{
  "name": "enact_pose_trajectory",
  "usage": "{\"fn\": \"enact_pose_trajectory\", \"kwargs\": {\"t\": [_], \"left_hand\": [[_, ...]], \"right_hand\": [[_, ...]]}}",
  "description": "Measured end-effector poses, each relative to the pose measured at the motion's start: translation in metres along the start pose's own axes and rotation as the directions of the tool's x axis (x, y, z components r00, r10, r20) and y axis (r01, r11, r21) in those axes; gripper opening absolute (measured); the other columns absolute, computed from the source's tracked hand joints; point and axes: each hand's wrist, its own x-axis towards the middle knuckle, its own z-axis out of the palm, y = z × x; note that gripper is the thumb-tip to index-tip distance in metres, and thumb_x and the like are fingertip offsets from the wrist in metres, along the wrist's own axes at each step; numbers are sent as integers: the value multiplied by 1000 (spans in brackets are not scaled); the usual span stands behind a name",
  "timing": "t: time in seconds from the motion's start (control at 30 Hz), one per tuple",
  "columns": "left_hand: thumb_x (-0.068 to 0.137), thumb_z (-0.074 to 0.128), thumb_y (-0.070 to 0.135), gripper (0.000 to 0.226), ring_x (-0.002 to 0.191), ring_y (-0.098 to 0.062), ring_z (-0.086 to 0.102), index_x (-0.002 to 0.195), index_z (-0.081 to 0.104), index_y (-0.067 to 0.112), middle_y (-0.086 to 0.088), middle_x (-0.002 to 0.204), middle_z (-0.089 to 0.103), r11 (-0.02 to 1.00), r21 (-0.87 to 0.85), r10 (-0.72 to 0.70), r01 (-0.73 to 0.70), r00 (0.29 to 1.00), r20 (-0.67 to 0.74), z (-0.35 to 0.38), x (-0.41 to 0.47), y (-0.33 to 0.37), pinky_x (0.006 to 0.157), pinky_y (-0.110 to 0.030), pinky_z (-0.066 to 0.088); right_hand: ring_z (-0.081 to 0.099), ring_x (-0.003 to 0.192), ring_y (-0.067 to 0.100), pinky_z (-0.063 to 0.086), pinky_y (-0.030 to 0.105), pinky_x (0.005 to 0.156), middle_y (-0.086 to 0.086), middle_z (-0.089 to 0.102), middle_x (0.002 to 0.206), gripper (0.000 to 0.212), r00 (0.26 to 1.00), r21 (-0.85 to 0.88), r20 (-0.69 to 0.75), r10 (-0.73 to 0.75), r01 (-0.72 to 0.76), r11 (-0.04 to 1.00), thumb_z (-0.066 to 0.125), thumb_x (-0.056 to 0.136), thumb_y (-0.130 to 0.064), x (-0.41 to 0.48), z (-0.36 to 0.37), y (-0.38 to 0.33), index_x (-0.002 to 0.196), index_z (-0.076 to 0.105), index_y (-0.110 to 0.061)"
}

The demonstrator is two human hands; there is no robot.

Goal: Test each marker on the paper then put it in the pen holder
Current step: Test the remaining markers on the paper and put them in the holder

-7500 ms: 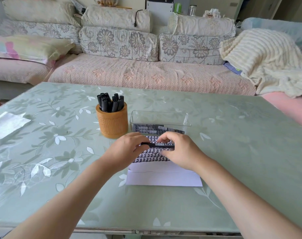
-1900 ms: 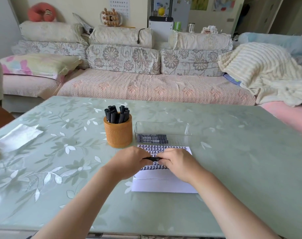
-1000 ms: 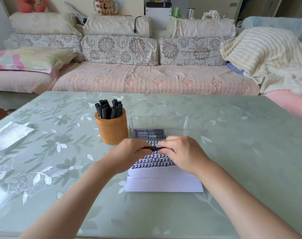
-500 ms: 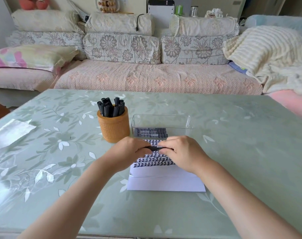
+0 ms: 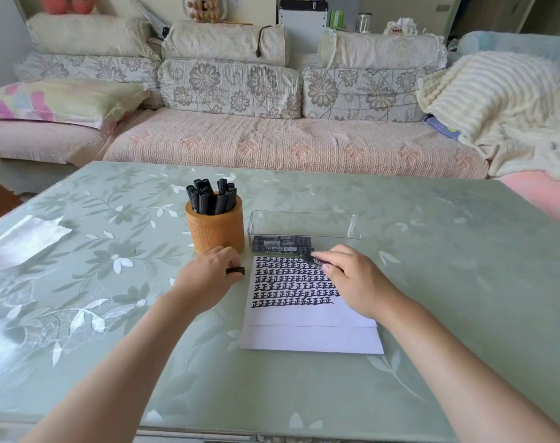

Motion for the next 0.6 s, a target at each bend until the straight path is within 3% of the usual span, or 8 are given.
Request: {"fn": "enact_pose_trajectory", "kwargs": {"t": [0.07,0.13,0.2,0.27,0.33,0.43,0.5,0.6], "left_hand": [[90,62,39,13,101,-15,49,98,61,29,9,100,55,1000,-2,-15,15,1000,11,2,-1,0,79,-34,46],[91,60,41,15,103,-14,47,100,63,30,8,100,54,1000,-7,-15,15,1000,16,4,-2,0,84,-35,46],[93,56,43,20,106,-15,46,105,65,30,8,104,55,1000,-9,-18,18,1000,24,4,-2,0,86,-34,45],[94,52,45,26,109,-14,45,112,63,30,9,108,54,999,-32,-31,32,999,21,4,-3,1,88,-34,44],[94,53,44,29,111,-15,46,117,61,29,9,113,53,999,-42,-5,4,1000,-30,5,-4,6,89,-35,45],[92,58,35,24,103,-14,50,112,66,24,8,108,57,984,-89,141,-157,976,-167,9,-9,30,87,-34,47],[92,58,31,17,96,-12,52,105,68,25,9,102,60,944,-156,262,-290,948,-181,14,-15,53,82,-33,49],[90,55,30,16,87,-15,54,97,69,26,7,92,60,871,-186,435,-454,890,-138,27,-27,84,74,-34,47]], "right_hand": [[50,92,-7,31,-1,81,-22,48,102,49,1000,54,1,-6,6,999,45,100,-9,-3,0,-4,143,47,-33],[50,89,-12,34,3,80,-22,51,102,49,999,100,-13,-31,32,994,46,98,-5,-5,-1,-6,132,51,-39],[53,90,-4,36,11,79,-13,54,103,40,996,86,-44,-74,77,993,46,95,-1,-7,-1,-4,114,60,-34],[53,80,4,37,15,74,-7,53,101,40,994,92,-68,-87,93,991,43,95,1,-8,-2,-2,105,66,-30],[54,77,8,39,14,74,-5,53,101,49,996,125,-68,-61,70,990,38,94,7,-11,-5,0,115,68,-26],[51,82,9,35,8,75,0,52,99,69,997,76,-67,-49,54,996,34,84,20,-16,-11,4,130,62,-23],[51,77,5,35,6,71,-5,52,95,60,994,54,-87,-69,74,996,49,85,14,-20,-13,8,127,63,-26],[54,69,6,41,17,66,-11,61,88,20,986,119,-148,-71,90,989,71,87,-15,-29,-13,11,99,69,-31]]}}
